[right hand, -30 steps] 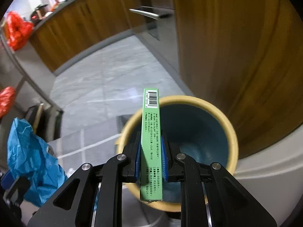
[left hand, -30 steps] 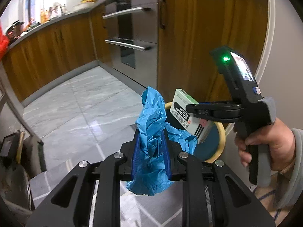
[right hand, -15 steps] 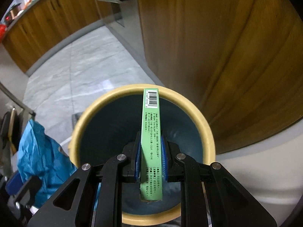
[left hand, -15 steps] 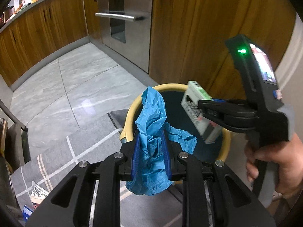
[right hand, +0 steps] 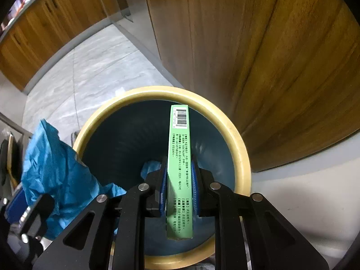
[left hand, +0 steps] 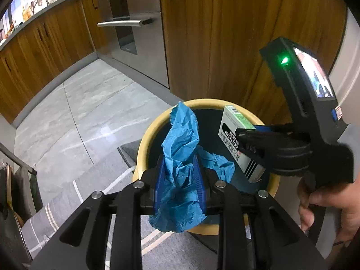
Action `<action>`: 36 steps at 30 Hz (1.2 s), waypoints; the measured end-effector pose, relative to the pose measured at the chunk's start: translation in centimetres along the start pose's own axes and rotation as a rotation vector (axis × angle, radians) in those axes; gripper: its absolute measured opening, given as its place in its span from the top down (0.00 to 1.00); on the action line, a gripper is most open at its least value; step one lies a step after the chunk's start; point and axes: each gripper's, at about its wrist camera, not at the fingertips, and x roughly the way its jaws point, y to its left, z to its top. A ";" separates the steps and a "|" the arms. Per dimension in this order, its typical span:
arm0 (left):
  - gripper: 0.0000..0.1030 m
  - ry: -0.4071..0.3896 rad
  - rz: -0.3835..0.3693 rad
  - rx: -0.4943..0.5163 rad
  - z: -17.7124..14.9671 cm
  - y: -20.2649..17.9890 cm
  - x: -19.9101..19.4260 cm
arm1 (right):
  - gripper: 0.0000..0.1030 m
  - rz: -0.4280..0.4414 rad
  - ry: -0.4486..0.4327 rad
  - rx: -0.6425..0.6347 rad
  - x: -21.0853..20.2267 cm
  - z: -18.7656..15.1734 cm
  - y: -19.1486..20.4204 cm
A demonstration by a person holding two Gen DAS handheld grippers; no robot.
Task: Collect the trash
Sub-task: 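Carry the box and glove over the bin and release both inside, then move both grippers back over the remaining trash on the mat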
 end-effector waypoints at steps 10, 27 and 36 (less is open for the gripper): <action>0.44 -0.026 0.038 -0.078 -0.8 2.1 -1.4 | 0.48 0.025 -0.054 0.003 -1.0 0.1 0.0; 0.07 -0.087 0.196 -0.214 -5.5 6.8 -8.4 | 0.05 0.132 -0.379 -0.198 -8.2 -1.3 4.3; 0.05 -0.092 0.264 -0.286 -9.9 9.4 -12.2 | 0.05 0.188 -0.405 -0.371 -11.4 -4.1 9.5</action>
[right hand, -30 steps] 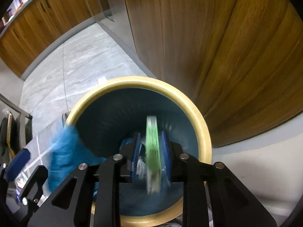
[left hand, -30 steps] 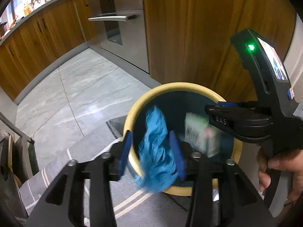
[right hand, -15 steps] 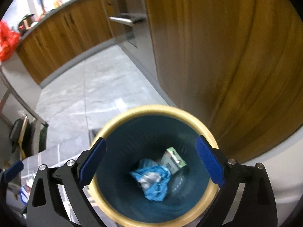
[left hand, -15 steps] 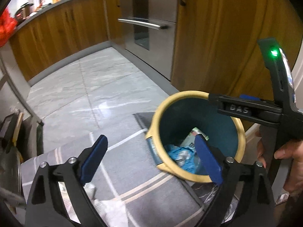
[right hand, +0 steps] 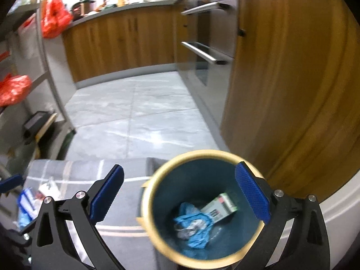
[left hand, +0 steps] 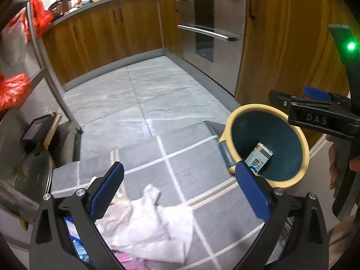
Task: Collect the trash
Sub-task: 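Move both grippers back over the remaining trash on the mat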
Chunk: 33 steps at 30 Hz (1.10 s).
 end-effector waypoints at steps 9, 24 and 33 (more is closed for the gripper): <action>0.05 0.000 0.064 -0.102 -2.9 6.0 -2.3 | 0.05 0.114 -0.056 -0.090 -2.0 -0.5 5.1; 0.06 -0.030 0.159 -0.208 -6.7 16.3 -6.4 | 0.05 0.223 -0.035 -0.256 -2.3 -1.9 9.3; 0.09 -0.055 0.222 -0.260 -8.0 19.3 -6.9 | 0.05 0.233 0.002 -0.258 -2.2 -1.9 9.9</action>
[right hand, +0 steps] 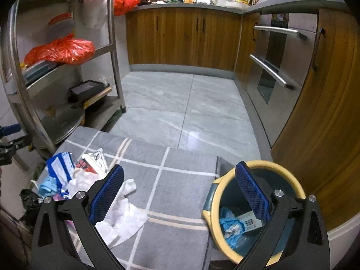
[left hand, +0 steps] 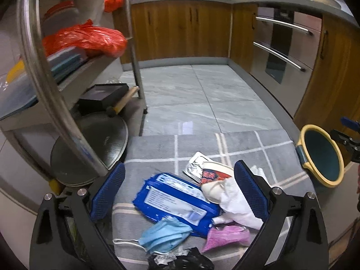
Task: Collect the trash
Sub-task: 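Move both grippers back over the remaining trash on the mat, then grasp the white cloth with the right gripper while the left grasps the black bag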
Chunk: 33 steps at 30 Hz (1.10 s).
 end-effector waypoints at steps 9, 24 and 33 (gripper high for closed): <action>0.11 0.028 0.008 0.025 -1.1 2.2 -0.5 | 0.05 0.067 0.049 0.098 1.7 1.5 1.7; 0.37 0.285 -0.205 0.178 -7.1 -1.0 1.1 | 0.07 0.160 0.219 0.056 6.2 1.7 7.7; 0.64 0.452 -0.171 0.289 -10.2 -3.1 4.3 | 0.23 0.139 0.322 0.091 6.9 -0.2 8.3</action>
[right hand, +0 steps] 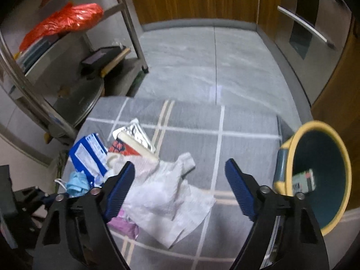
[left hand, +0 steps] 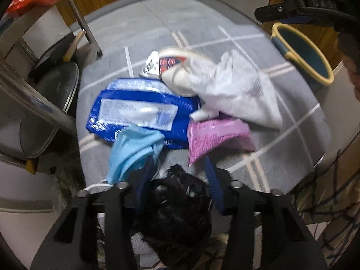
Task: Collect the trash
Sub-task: 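Grasp the white cloth with the right gripper while the left grasps the black bag, then lift the white cloth with the right gripper toward the bin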
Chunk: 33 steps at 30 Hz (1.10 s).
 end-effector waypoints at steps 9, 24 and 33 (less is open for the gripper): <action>0.91 0.010 0.028 0.005 0.6 -0.3 0.6 | 0.38 -0.023 0.143 -0.014 4.2 -1.4 0.1; 0.96 -0.107 0.028 -0.008 2.1 0.0 -1.7 | 0.84 0.072 0.288 0.034 8.9 -3.0 1.0; 0.97 -0.267 0.006 -0.055 3.3 0.7 -5.7 | 0.97 0.091 0.159 0.050 5.0 -1.4 -0.2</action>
